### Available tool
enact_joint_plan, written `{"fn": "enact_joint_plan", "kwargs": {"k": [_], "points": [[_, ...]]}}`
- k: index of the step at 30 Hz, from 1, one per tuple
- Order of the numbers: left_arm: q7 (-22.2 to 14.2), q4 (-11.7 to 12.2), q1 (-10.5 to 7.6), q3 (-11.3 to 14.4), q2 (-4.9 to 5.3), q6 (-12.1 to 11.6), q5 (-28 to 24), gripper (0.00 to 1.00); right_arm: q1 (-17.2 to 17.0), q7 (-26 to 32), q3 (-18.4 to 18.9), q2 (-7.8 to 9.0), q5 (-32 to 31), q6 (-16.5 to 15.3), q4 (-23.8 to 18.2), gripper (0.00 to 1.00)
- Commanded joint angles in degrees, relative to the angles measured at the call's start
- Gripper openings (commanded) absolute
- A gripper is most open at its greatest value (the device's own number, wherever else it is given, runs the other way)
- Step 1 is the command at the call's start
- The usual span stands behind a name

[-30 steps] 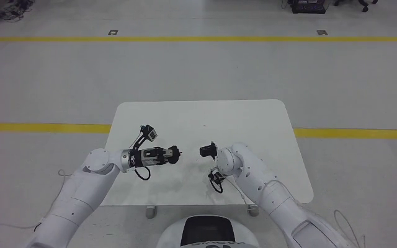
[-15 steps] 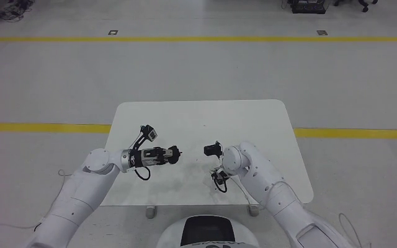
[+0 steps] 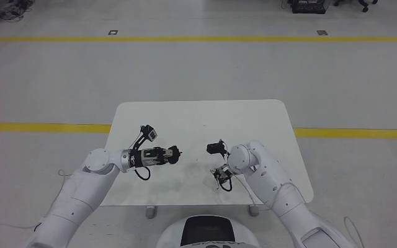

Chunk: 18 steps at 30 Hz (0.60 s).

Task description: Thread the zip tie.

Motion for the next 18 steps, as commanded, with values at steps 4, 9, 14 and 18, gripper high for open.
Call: {"fn": "enact_joint_plan", "kwargs": {"k": [4,9,14,18], "points": [[0.00,0.00,0.00,0.00,0.00,0.00,0.00,0.00,-1.98,-0.66,4.89,1.00,7.40,-2.97,-1.91,0.00],[0.00,0.00,0.00,0.00,0.00,0.00,0.00,0.00,-3.73,0.72,11.01,2.24,18.81,-8.30,-0.83,0.00],[0.00,0.00,0.00,0.00,0.00,0.00,0.00,0.00,-3.94,0.72,12.55,2.78,23.61,-9.41,0.63,0.00],[0.00,0.00,0.00,0.00,0.00,0.00,0.00,0.00,-3.94,0.72,12.55,2.78,23.61,-9.41,0.63,0.00]]}}
